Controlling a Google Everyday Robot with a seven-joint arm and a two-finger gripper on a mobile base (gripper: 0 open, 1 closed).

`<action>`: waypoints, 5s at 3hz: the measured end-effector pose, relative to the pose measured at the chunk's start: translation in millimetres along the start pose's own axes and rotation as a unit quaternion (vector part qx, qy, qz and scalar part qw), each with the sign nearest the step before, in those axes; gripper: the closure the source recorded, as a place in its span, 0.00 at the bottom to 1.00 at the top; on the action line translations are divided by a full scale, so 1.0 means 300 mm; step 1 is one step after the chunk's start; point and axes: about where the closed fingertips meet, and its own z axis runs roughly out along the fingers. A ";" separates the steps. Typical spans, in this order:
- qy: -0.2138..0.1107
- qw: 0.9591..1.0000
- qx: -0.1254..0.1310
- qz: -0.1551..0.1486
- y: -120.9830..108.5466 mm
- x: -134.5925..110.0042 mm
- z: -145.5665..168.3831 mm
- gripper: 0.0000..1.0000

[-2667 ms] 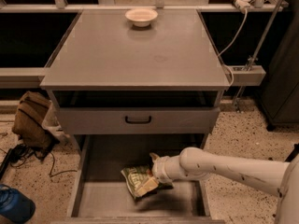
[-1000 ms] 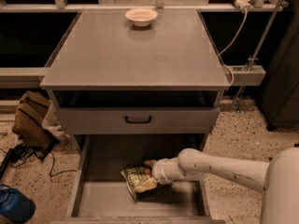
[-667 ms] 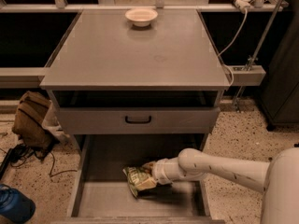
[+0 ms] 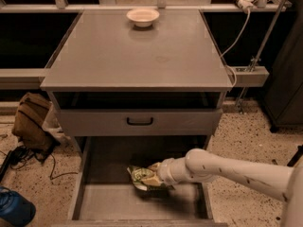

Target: Pick green jalapeno chip bag from middle drawer and place on counter

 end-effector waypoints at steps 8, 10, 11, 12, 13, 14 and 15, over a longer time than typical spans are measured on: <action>-0.020 0.957 0.167 -0.238 0.164 -0.920 -0.875 1.00; -0.017 0.955 0.170 -0.244 0.174 -0.941 -0.881 1.00; -0.002 0.942 0.186 -0.280 0.144 -1.028 -0.933 1.00; 0.024 0.915 0.212 -0.343 0.099 -1.228 -1.061 1.00; 0.034 0.893 0.236 -0.381 0.000 -1.398 -1.176 1.00; 0.024 0.886 0.249 -0.391 -0.006 -1.471 -1.217 1.00; 0.026 0.886 0.247 -0.391 -0.004 -1.466 -1.213 1.00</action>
Offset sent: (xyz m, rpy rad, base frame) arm -0.0525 -0.0494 0.2238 -0.0119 -0.3691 -0.1082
